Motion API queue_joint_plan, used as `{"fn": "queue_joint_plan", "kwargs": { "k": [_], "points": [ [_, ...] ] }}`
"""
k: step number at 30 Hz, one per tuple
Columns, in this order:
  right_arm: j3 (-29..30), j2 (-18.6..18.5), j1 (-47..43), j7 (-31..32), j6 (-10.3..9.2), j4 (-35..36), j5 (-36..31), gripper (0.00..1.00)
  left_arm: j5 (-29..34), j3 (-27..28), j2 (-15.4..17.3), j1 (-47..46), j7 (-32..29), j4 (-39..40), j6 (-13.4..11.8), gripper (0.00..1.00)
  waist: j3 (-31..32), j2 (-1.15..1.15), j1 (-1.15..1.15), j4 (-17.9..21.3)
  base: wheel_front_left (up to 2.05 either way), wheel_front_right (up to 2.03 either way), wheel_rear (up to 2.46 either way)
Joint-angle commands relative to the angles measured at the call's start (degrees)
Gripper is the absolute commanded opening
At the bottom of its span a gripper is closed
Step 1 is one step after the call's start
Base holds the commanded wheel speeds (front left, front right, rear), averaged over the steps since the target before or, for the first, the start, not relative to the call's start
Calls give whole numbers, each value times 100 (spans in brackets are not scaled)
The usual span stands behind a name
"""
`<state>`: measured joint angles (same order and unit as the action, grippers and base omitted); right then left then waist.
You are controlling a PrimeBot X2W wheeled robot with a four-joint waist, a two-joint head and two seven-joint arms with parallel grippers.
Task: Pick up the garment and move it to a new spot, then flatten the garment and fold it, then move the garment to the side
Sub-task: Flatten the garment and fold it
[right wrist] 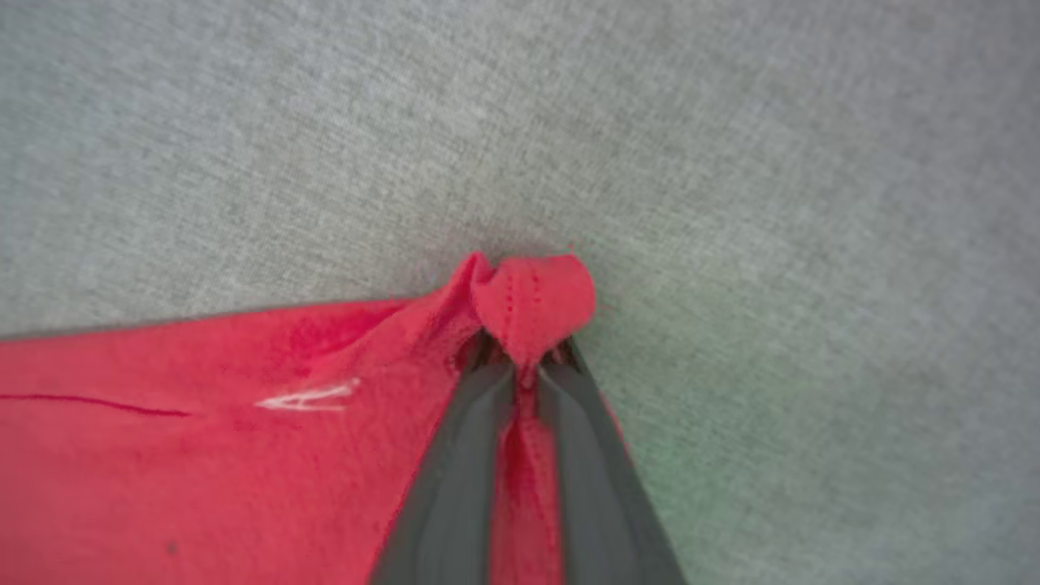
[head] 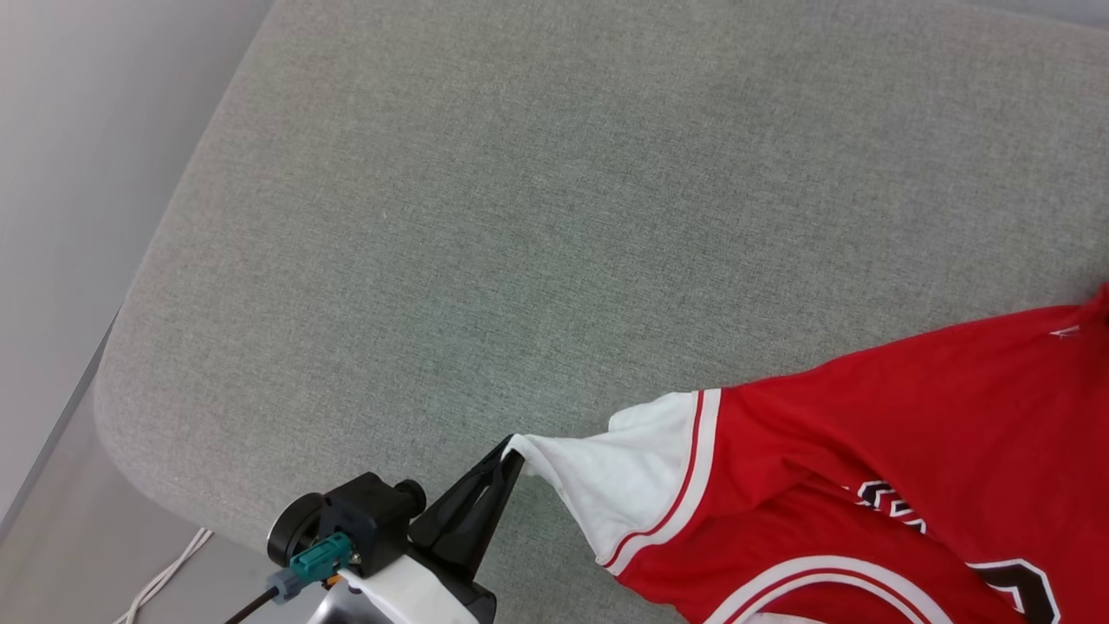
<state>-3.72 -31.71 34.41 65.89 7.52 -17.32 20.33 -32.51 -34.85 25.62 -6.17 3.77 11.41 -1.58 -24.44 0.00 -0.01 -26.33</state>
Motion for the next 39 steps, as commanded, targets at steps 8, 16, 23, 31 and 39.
{"fn": "queue_joint_plan", "kwargs": {
  "k": [8,16,23,31,39],
  "points": [
    [-229,176,-171,-684,-4,-485,151,0,-34,207,224,28,81,-43,-86,0,581,0,1,348,0,0,0],
    [-424,170,513,-1792,-5,-385,653,0,63,692,939,-183,-109,353,-141,0,1538,0,1,1039,0,0,0],
    [-600,158,855,-2282,-5,93,1220,0,-52,1386,1475,-720,-283,915,-225,0,2084,0,1,1681,0,0,0],
    [-617,175,936,-2553,-5,820,1563,0,-265,2172,1859,-1343,-385,1353,-349,0,2335,0,1,2285,0,0,0],
    [-419,381,963,-2664,-5,1563,1636,0,-332,2580,2036,-2075,-477,1523,-398,0,2262,0,1,2692,0,0,0]
  ]
}}
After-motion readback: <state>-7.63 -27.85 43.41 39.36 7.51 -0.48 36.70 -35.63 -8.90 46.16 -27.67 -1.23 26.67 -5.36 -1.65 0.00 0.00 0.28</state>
